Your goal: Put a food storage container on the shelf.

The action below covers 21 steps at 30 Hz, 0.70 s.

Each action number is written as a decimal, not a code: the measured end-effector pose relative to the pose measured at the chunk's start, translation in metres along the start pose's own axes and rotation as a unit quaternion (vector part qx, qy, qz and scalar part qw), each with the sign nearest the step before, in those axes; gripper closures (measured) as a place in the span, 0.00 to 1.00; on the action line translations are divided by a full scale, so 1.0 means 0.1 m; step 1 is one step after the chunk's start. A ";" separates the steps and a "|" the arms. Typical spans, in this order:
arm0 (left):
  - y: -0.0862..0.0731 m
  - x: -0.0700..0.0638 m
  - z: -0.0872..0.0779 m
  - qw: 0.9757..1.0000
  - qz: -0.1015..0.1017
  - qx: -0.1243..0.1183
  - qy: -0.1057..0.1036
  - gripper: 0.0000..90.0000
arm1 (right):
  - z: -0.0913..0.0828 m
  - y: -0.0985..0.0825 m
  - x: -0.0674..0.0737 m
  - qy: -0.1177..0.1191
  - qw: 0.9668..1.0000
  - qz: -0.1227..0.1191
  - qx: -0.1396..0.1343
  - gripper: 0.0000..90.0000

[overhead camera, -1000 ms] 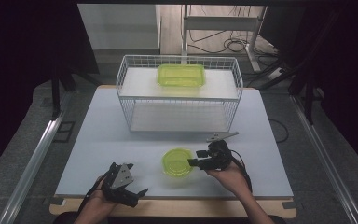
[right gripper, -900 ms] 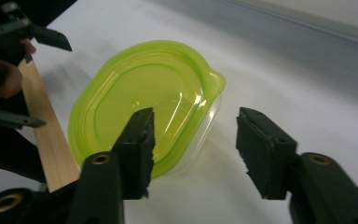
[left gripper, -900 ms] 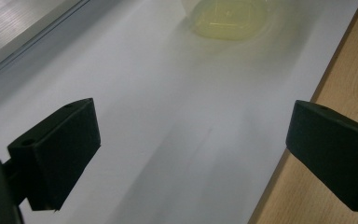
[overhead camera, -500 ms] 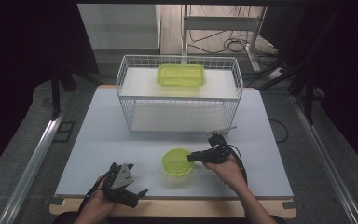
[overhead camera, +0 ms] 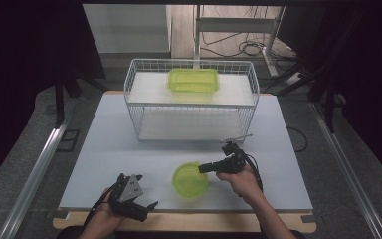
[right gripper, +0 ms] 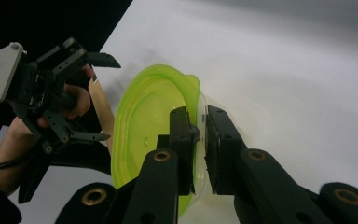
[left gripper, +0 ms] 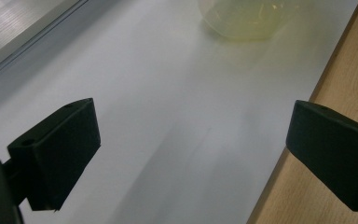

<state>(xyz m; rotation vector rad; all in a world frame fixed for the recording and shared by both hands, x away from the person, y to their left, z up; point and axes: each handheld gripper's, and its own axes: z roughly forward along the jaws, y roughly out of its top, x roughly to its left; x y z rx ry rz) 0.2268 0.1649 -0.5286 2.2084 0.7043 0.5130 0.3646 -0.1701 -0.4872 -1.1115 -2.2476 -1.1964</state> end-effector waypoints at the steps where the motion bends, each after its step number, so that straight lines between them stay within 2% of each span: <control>1: 0.00 0.00 0.00 1.000 -0.001 0.000 0.000 0.03 | -0.01 0.00 -0.01 0.000 1.000 0.000 -0.003 0.91; 9: 0.00 0.00 0.00 1.000 -0.001 -0.001 0.000 0.03 | -0.13 0.02 -0.01 0.013 0.999 0.009 -0.028 0.91; 21: 0.00 0.00 0.00 1.000 -0.004 -0.003 0.001 0.03 | -0.33 0.15 0.12 0.031 0.997 0.002 -0.068 0.91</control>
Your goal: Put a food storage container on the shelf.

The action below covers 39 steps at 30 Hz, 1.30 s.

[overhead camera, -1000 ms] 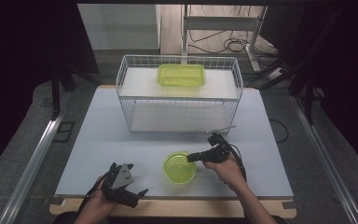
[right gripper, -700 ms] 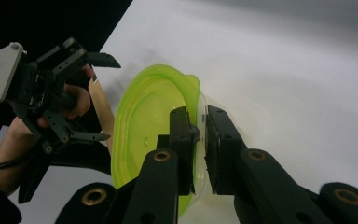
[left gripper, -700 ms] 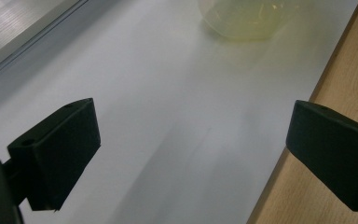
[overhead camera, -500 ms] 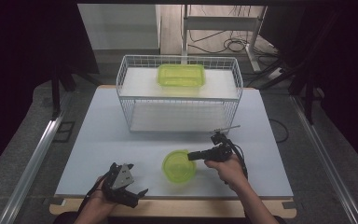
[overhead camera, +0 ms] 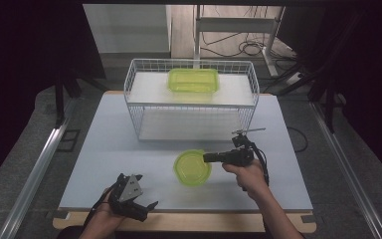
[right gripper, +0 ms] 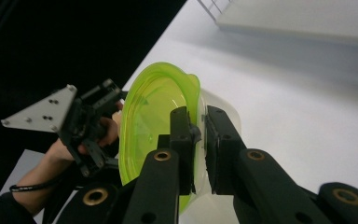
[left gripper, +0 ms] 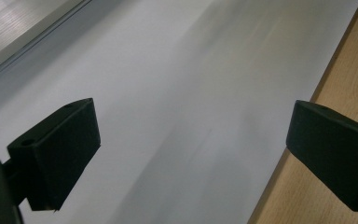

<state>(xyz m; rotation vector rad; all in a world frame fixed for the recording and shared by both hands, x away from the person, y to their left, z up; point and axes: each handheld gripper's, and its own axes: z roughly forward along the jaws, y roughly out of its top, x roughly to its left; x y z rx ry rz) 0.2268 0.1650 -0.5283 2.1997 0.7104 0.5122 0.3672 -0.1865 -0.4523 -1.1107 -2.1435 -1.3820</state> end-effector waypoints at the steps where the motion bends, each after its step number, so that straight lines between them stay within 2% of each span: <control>1: 0.00 0.00 0.00 1.000 0.001 0.000 0.001 0.03 | -0.01 0.01 0.01 0.002 1.000 -0.001 -0.003 0.91; 8: 0.00 0.00 0.00 1.000 0.002 0.001 0.000 0.03 | -0.11 0.13 0.11 0.010 1.000 -0.007 -0.021 0.91; 20: 0.00 0.00 0.00 1.000 0.002 0.002 0.001 0.03 | -0.29 0.44 0.31 0.002 0.998 -0.029 -0.057 0.91; 39: 0.00 0.00 0.00 1.000 0.001 0.000 0.001 0.03 | -0.54 1.12 0.71 -0.009 0.991 -0.060 -0.119 0.93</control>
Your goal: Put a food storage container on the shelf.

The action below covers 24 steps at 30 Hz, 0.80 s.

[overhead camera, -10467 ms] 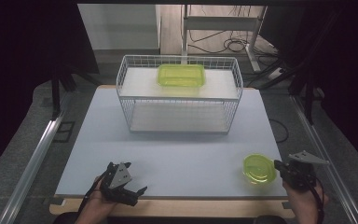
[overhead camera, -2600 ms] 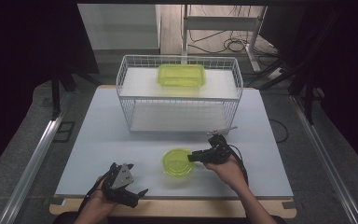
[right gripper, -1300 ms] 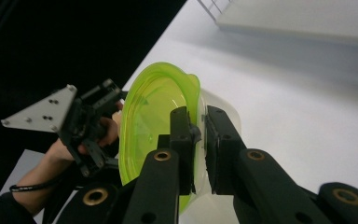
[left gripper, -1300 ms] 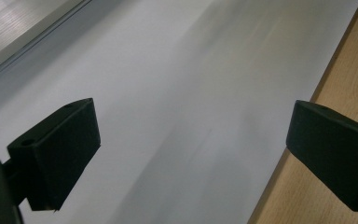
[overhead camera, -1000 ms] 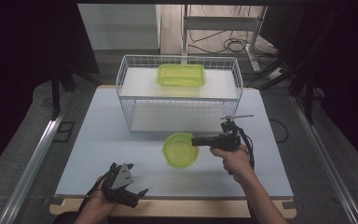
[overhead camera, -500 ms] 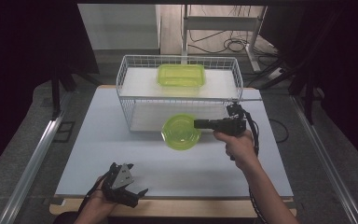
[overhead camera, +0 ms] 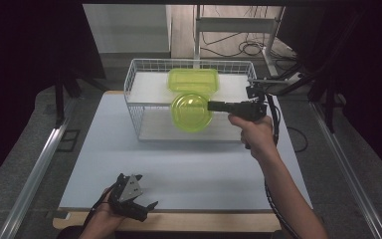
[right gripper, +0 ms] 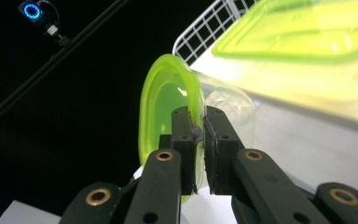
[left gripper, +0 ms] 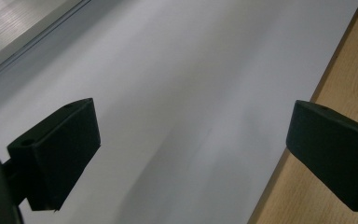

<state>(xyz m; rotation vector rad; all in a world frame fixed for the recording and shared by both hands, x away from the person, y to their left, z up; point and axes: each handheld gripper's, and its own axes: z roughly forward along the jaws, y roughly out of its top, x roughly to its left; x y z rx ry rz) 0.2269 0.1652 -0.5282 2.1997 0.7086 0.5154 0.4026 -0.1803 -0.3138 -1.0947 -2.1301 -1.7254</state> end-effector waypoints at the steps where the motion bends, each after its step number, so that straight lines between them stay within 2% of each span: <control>1: 0.00 0.00 0.00 1.000 0.001 0.000 0.000 0.03 | 0.00 0.03 0.01 -0.006 1.000 -0.001 -0.003 0.93; 3: 0.00 0.00 0.00 1.000 0.001 0.001 0.000 0.03 | 0.01 0.09 0.01 -0.003 1.000 0.003 -0.006 0.93; 6: 0.00 0.00 0.00 1.000 0.001 0.001 -0.001 0.03 | 0.03 0.15 0.00 -0.018 1.000 0.003 -0.005 0.93; 11: 0.00 0.00 0.00 1.000 0.001 0.002 -0.001 0.03 | 0.06 0.22 -0.04 -0.009 1.000 0.017 -0.020 0.93; 18: 0.00 0.00 0.01 1.000 -0.001 0.003 -0.003 0.03 | 0.07 0.40 -0.04 -0.014 0.999 0.021 -0.037 0.93; 24: 0.00 0.00 0.01 1.000 -0.001 0.002 -0.003 0.03 | 0.11 0.59 0.00 -0.035 0.998 0.013 -0.048 0.93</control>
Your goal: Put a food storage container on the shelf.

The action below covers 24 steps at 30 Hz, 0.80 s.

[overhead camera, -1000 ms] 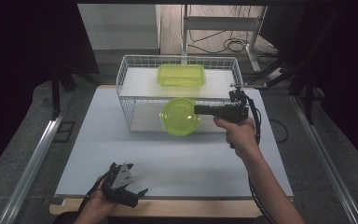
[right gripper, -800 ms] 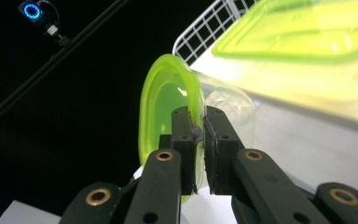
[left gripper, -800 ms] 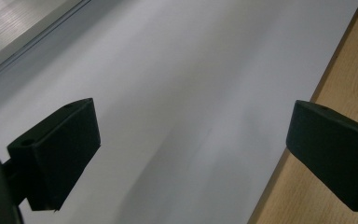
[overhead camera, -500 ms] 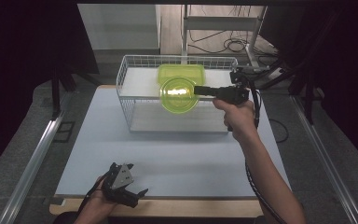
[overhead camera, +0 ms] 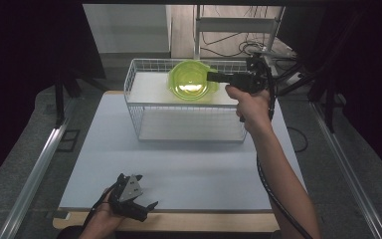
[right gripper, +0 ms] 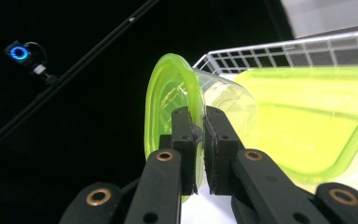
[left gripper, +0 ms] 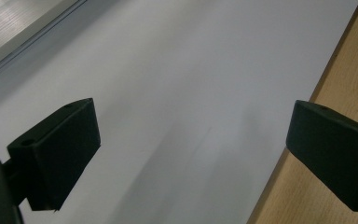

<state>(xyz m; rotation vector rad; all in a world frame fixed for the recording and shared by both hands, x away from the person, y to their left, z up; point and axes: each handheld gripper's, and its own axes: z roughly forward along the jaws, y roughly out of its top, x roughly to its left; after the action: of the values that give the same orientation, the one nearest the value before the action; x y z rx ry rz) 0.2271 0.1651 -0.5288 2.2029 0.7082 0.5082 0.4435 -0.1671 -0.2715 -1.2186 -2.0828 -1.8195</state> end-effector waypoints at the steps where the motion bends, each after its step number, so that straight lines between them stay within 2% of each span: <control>1: 0.00 0.00 0.00 1.000 0.000 -0.001 0.000 0.03 | 0.02 0.03 0.00 -0.005 1.000 0.000 -0.001 0.93; 8: 0.00 0.01 -0.01 1.000 0.000 -0.001 0.000 0.03 | 0.16 0.16 -0.12 -0.027 1.000 0.013 -0.004 0.93; 13: 0.00 0.01 -0.01 1.000 0.001 0.000 -0.001 0.03 | 0.22 0.22 -0.18 -0.028 0.999 0.029 -0.008 0.92; 17: 0.00 0.00 0.00 1.000 0.000 -0.001 -0.002 0.03 | 0.25 0.27 -0.17 -0.052 0.998 0.020 -0.008 0.92; 21: 0.00 0.00 0.00 1.000 0.001 0.000 -0.002 0.03 | 0.29 0.31 -0.10 -0.099 0.995 -0.011 -0.005 0.90; 24: 0.00 0.00 0.00 1.000 0.001 0.001 -0.002 0.03 | 0.31 0.33 -0.10 -0.119 0.993 -0.010 -0.004 0.88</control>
<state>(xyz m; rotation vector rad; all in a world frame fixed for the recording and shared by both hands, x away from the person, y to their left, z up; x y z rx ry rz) 0.2271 0.1651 -0.5290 2.2066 0.7037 0.5035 0.4831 -0.1468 -0.2602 -1.4893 -2.2150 -1.7685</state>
